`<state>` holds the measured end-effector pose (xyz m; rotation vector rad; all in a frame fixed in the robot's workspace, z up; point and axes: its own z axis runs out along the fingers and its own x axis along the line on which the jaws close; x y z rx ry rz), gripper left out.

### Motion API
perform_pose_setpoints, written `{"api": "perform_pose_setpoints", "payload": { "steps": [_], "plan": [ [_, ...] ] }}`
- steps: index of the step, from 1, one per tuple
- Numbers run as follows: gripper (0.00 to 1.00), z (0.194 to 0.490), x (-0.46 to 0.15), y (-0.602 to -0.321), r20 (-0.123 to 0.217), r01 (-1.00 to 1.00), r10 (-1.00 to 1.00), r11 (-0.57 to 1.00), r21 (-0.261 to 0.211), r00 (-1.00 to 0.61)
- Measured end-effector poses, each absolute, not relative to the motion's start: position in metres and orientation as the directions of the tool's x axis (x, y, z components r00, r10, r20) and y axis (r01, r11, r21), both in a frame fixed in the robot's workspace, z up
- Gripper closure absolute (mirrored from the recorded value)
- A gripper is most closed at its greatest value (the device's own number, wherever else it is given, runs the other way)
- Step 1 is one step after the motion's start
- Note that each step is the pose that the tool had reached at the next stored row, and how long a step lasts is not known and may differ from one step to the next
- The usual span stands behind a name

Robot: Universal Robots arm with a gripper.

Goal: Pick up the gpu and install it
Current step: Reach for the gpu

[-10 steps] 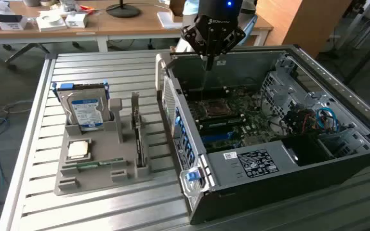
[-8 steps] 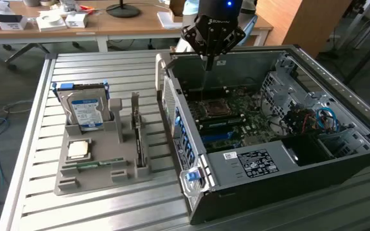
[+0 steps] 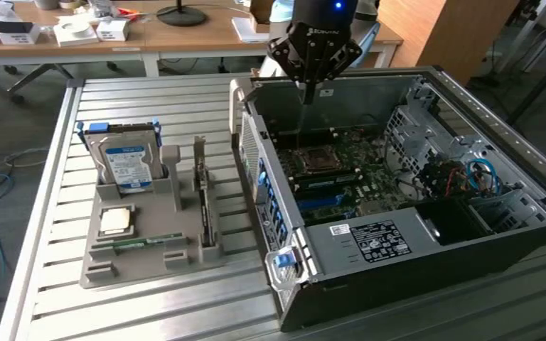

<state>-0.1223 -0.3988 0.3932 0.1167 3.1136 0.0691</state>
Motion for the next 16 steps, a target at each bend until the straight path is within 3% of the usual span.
{"api": "perform_pose_setpoints", "payload": {
  "steps": [16],
  "plan": [
    [0.89, 0.393, -0.139, -0.399, -0.023, 0.074, 0.075, 0.996, 0.045, -0.997]
  ]
}}
